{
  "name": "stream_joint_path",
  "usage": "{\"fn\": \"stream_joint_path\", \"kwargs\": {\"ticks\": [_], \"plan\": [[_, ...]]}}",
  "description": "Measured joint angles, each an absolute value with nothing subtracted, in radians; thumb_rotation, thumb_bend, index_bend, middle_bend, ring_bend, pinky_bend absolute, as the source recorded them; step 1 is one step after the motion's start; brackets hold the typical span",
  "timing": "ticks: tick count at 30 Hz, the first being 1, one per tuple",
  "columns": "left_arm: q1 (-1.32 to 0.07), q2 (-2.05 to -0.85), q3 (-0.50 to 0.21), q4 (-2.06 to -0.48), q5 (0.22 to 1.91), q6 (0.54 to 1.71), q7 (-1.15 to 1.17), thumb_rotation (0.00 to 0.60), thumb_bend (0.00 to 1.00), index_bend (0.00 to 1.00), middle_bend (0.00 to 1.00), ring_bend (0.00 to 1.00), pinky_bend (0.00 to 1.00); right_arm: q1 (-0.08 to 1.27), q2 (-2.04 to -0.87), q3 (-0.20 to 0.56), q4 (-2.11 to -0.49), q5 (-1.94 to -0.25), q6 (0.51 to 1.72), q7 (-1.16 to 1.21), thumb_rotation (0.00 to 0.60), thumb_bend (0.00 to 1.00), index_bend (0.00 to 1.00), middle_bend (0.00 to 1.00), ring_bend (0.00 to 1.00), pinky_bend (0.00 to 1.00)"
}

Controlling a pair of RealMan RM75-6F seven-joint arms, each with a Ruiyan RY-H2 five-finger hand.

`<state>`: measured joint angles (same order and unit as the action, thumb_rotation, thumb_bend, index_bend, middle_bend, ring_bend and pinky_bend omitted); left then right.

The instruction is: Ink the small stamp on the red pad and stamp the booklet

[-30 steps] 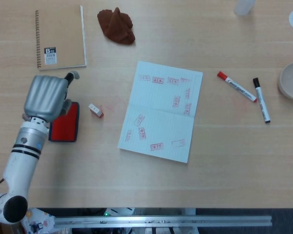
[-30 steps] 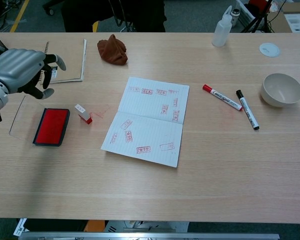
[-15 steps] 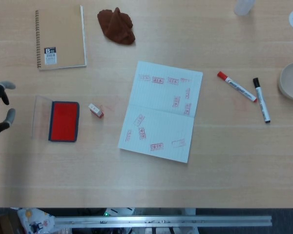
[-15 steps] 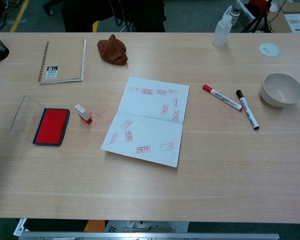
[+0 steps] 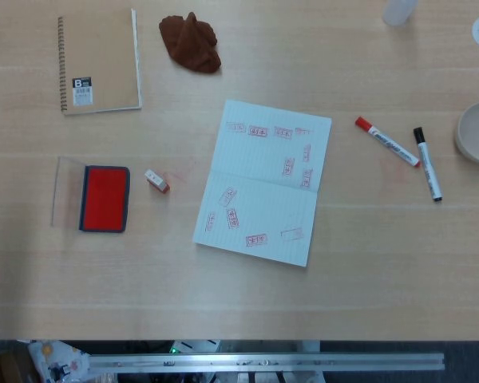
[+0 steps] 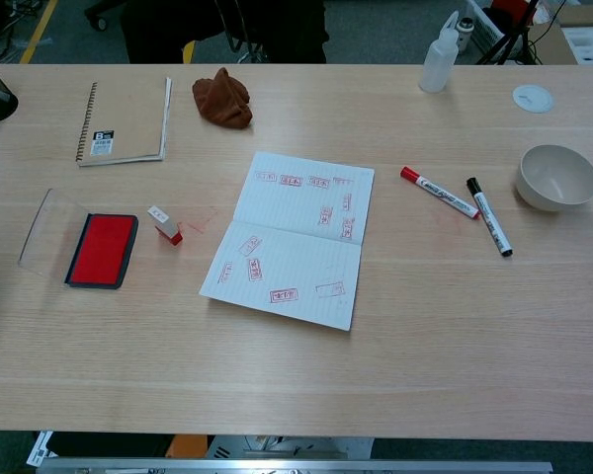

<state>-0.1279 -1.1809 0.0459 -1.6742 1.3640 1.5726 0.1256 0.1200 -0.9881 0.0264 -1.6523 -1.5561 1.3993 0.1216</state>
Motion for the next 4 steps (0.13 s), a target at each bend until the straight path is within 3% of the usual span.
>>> {"fn": "stream_joint_path", "kwargs": {"ticks": [4], "plan": [[-0.114,-1.176,0.043,-1.679,1.376,1.573,0.123,0.6,0.28,0.36,0.54,0.54,0.85,0.118,-0.993,0.023,-1.652,-1.566,1.409,0.118,0.6,0.15,0.34,0.4,0.28,0.35]]}}
